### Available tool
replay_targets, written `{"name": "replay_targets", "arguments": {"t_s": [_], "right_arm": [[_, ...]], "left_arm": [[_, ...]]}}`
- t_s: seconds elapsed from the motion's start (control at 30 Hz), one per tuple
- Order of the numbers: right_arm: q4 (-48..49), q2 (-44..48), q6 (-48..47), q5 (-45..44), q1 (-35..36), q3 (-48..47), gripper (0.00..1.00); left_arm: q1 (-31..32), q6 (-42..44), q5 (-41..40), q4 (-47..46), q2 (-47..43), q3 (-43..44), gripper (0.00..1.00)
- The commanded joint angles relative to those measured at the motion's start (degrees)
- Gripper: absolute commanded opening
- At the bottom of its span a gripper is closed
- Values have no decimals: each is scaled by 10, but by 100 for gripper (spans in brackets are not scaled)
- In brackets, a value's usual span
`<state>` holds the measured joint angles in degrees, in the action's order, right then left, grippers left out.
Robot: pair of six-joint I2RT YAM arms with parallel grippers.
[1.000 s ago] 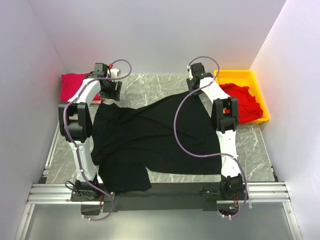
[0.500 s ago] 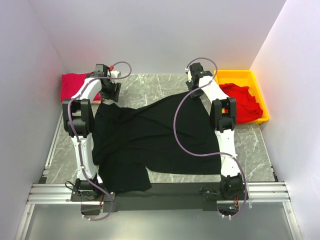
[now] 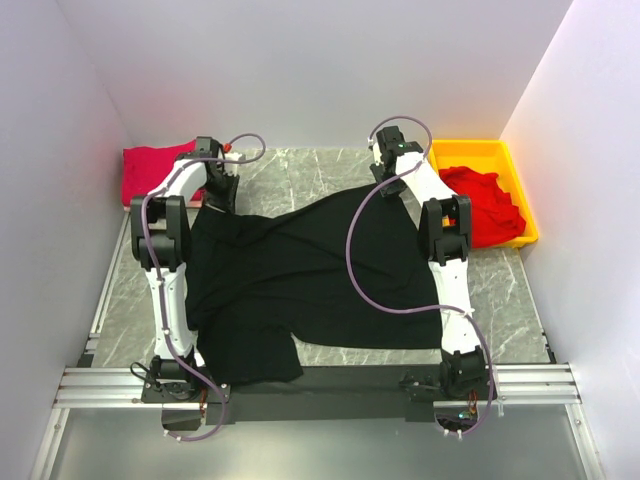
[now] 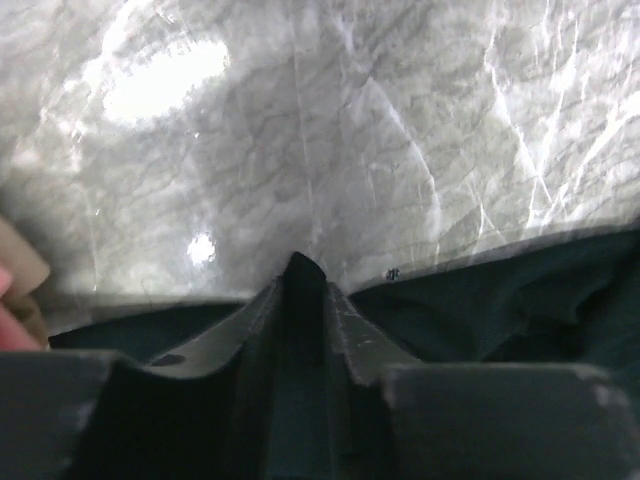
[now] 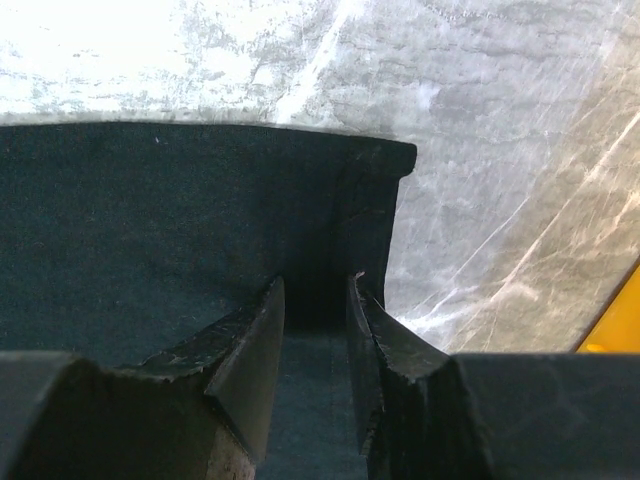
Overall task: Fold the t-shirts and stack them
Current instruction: Flatten the tshirt out
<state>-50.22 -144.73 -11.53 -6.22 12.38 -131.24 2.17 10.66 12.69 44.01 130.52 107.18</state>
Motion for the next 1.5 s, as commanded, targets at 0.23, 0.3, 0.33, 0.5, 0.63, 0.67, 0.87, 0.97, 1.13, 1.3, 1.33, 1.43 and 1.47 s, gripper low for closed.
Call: {"name": "replay_targets", "arguments": {"t_s": [0.23, 0.3, 0.33, 0.5, 0.63, 0.67, 0.87, 0.97, 1.13, 1.3, 1.33, 1.43, 1.47], "right_arm": [[-4, -8, -2, -12, 6, -8, 38], [-3, -6, -2, -14, 6, -7, 38], [-1, -6, -2, -14, 8, -5, 38], [11, 5, 0, -27, 12, 17, 36], [35, 21, -2, -34, 15, 46, 35], [38, 24, -3, -34, 15, 51, 35], [49, 33, -10, -42, 20, 70, 34], [57, 36, -26, -56, 28, 74, 34], [83, 79, -73, -74, 31, 97, 36], [68, 114, -112, -41, 23, 134, 37], [68, 120, -119, -31, 18, 140, 37], [62, 144, -133, 9, 6, 156, 37], [58, 145, -139, 19, 6, 153, 35]], "left_arm": [[-21, -22, 38, -61, -101, -1, 1], [-36, -13, 57, -70, -136, -29, 1], [-39, 1, 79, -70, -172, -43, 1], [-50, 104, 148, 3, -268, -161, 1], [-56, 270, 155, 79, -351, -306, 1], [-65, 300, 156, 95, -364, -329, 1], [-82, 405, 69, 63, -427, -497, 2], [-105, 373, 21, 39, -398, -495, 25], [-159, 353, 153, 112, -362, -360, 48], [-136, 323, 231, 143, -337, -297, 54], [-120, 313, 233, 141, -331, -287, 54], [-90, 286, 232, 142, -302, -284, 54], [-83, 278, 225, 133, -298, -289, 56]]}}
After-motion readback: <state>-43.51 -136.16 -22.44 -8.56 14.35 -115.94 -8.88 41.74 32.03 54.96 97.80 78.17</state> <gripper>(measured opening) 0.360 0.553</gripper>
